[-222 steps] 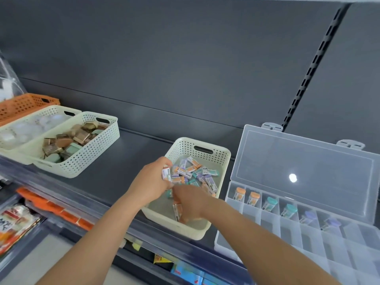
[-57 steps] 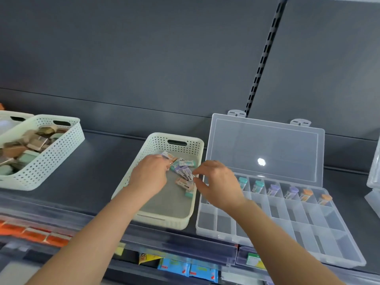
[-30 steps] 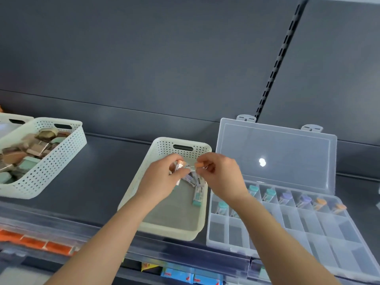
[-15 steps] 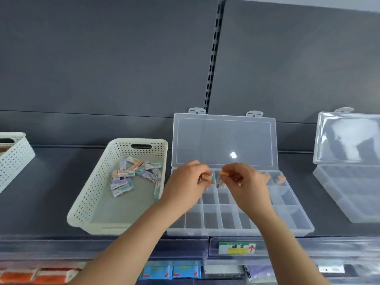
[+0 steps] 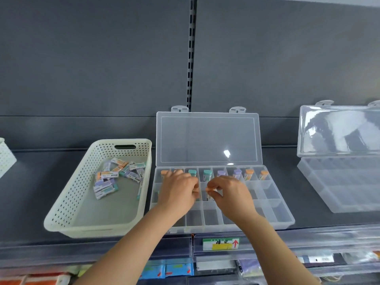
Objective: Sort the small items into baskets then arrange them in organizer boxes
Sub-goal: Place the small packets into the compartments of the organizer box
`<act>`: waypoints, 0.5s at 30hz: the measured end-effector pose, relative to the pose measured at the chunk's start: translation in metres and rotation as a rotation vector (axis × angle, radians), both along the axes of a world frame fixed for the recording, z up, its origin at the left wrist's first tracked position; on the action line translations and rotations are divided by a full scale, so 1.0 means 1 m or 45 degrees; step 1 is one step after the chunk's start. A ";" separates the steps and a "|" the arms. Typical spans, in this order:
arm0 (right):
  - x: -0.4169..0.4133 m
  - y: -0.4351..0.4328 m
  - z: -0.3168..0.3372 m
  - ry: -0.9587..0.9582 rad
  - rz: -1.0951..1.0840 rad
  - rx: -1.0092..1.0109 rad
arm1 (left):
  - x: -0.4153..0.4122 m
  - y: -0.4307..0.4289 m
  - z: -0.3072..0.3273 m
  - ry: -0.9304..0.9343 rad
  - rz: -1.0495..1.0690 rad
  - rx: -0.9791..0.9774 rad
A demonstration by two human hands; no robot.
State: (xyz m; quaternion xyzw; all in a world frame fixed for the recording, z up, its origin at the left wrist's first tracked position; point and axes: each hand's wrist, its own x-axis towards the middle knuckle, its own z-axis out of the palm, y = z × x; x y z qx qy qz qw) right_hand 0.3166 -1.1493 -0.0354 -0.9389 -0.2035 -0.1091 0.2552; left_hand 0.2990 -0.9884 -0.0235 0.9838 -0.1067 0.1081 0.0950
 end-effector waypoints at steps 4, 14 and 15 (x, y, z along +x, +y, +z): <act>0.000 -0.004 -0.004 0.014 0.031 0.001 | 0.001 0.001 -0.001 0.019 -0.002 -0.001; 0.002 -0.005 -0.005 0.001 0.045 0.018 | -0.001 0.007 0.001 0.050 -0.002 -0.006; 0.002 -0.004 -0.004 -0.012 0.043 0.019 | -0.001 0.008 0.001 0.051 -0.006 -0.007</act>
